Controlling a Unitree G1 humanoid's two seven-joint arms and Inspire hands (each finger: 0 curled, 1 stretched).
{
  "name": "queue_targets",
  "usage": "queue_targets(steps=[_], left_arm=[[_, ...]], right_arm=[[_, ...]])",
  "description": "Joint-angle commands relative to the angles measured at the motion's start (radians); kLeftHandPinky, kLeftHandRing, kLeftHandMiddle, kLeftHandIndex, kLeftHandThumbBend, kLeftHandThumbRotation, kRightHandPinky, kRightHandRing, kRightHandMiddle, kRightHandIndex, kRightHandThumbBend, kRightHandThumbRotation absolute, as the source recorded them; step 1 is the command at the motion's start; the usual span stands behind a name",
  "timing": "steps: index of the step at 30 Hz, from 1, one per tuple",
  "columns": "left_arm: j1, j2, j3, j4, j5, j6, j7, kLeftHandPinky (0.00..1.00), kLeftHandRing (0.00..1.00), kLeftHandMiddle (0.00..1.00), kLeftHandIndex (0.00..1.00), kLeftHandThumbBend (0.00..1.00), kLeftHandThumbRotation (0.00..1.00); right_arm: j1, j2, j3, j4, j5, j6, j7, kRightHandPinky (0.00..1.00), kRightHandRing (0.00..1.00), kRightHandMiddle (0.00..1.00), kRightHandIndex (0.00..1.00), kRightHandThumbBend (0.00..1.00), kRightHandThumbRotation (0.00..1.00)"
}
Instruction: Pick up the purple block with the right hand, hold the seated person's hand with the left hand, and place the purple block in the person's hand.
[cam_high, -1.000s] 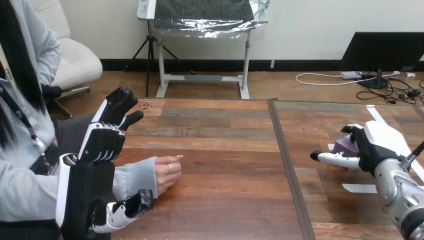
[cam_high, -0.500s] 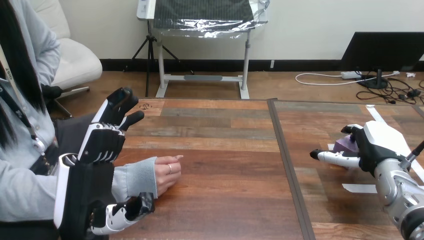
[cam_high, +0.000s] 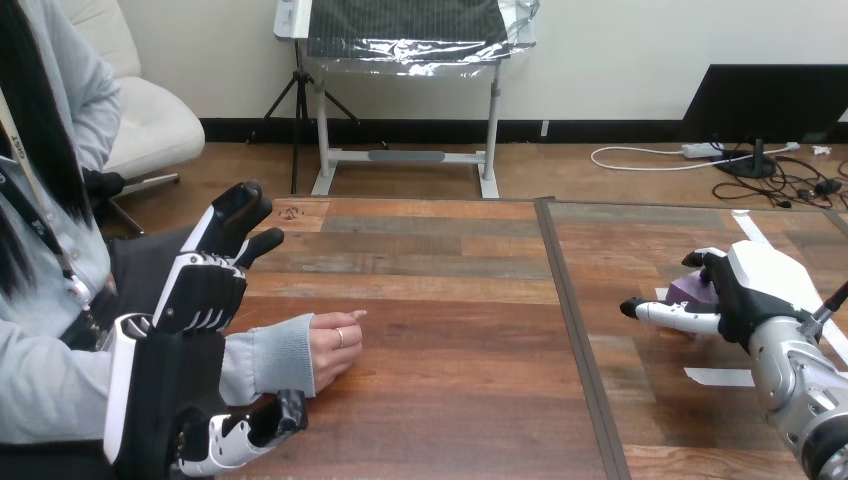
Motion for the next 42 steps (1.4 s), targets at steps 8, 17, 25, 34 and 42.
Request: queue_targets(steps=[8,17,25,34,42], left_arm=[[-0.05,-0.01,0.0,-0.031,-0.009,-0.01,0.0,0.84,0.91,0.92,0.89,1.0,0.64],[-0.053,-0.014,0.003,-0.021,-0.004,-0.015,0.0,0.84,0.91,0.92,0.89,1.0,0.64],[-0.059,-0.018,0.005,-0.011,-0.002,-0.024,0.0,0.84,0.9,0.91,0.89,1.0,0.65],[-0.058,-0.023,0.009,-0.018,0.005,-0.018,0.004,0.84,0.9,0.91,0.89,1.0,0.64],[-0.053,-0.02,-0.001,-0.033,-0.011,-0.003,-0.001,0.84,0.91,0.92,0.89,1.0,0.64]], right_arm=[[0.004,0.035,0.006,-0.01,0.008,-0.017,0.021,0.64,0.76,0.83,0.86,0.9,0.67],[0.015,0.039,0.008,-0.015,0.011,-0.039,0.023,0.59,0.7,0.79,0.85,0.91,0.65],[0.023,0.038,0.015,-0.022,0.01,-0.054,0.029,0.56,0.61,0.67,0.84,0.91,0.65],[0.038,0.026,0.026,-0.036,0.002,-0.08,0.029,0.55,0.59,0.64,0.83,0.89,0.66],[0.053,0.011,0.031,-0.048,0.003,-0.114,0.017,0.56,0.62,0.68,0.83,0.85,0.63]])
